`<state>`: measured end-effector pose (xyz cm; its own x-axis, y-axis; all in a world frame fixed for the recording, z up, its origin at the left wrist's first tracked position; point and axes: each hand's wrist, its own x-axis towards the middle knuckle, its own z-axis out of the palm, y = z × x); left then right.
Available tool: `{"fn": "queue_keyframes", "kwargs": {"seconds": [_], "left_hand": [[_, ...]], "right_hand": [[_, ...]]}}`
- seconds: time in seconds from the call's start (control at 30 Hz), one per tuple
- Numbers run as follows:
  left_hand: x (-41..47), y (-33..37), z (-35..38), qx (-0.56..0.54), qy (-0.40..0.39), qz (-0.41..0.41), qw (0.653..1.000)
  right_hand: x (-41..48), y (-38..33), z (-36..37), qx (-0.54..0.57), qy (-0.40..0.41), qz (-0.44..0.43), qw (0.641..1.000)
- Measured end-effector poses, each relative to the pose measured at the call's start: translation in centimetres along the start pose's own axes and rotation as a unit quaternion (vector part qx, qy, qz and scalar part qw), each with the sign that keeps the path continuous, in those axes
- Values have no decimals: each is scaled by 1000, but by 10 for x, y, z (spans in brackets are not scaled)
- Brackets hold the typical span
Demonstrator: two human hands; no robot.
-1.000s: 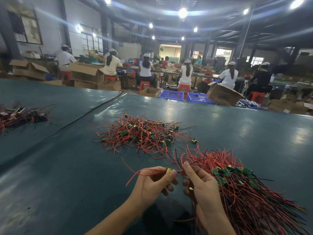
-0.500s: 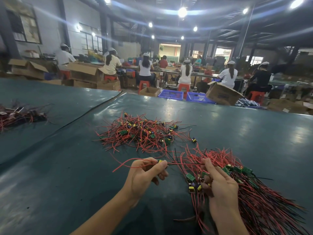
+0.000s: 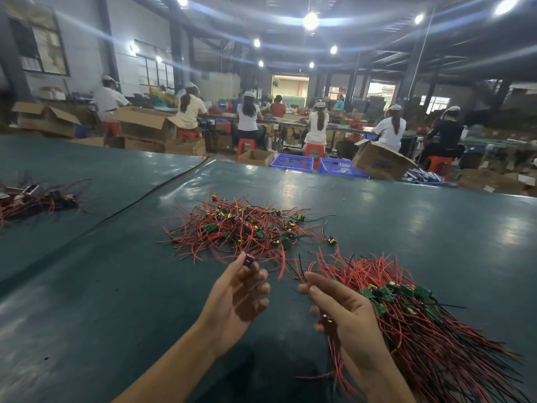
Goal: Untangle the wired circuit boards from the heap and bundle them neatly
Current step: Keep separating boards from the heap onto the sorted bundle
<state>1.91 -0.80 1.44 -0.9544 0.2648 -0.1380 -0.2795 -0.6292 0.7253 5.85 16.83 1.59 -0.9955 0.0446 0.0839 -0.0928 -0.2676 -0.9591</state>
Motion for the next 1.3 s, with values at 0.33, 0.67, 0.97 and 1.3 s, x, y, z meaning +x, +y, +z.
{"fn": "queue_keyframes", "kwargs": {"seconds": [0.33,0.67,0.97,1.3], "left_hand": [[-8,-20,4,292,-177,-50,939],[-8,-16,5,349,-200,21,915],[-9,-11,3,328,-205,12,922],[-7,-12,3,347,-146,35,926]], "right_hand": [[-3,8,19,-102,-2,60,993],[10,11,6,51,148,69,985],[15,7,-12,109,201,44,972],[-1,13,18,-56,34,97,993]]}}
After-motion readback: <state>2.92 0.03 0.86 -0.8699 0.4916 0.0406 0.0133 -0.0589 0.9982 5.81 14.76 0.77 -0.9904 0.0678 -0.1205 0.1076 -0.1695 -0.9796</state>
